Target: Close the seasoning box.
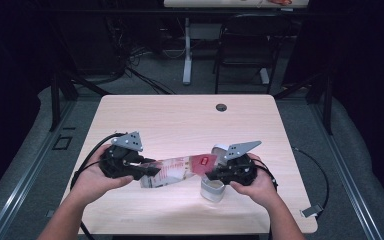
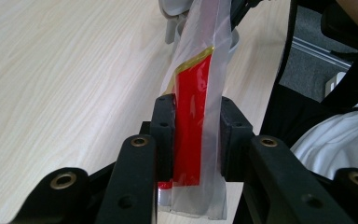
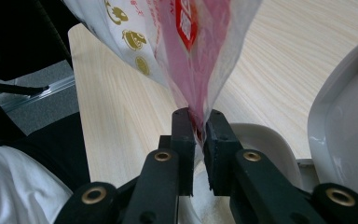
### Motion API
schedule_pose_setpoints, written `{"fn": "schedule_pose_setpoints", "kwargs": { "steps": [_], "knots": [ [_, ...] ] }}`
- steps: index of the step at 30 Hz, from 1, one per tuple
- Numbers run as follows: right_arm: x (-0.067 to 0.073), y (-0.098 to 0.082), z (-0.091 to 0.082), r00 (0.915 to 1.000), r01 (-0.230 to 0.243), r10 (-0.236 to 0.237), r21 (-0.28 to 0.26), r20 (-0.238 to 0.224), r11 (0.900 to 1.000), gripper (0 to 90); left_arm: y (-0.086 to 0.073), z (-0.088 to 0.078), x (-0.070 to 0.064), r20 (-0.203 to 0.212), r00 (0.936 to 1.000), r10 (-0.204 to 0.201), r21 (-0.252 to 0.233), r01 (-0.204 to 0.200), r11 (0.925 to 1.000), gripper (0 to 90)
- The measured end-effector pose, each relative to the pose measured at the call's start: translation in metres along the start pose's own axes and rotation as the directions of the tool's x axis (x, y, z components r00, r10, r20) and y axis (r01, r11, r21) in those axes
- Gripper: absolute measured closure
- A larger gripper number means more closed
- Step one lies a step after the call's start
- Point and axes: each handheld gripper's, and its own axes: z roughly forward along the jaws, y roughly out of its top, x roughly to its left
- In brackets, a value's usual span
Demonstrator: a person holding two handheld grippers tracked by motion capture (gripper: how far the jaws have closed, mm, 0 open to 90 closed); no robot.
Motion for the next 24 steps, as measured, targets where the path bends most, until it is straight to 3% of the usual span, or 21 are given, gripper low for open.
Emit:
{"fn": "schedule_pose_setpoints", "kwargs": {
  "steps": [24],
  "knots": [
    [-0.008, -0.004, -0.01, 0.9996, -0.022, 0.022, -0.023, 0.019, 1.0, 81.2, 0.023, 0.001, -0.003, 0.015, 0.9995, 0.026, -0.006, -0.026, 0.9996, 75.5]
  ]
}}
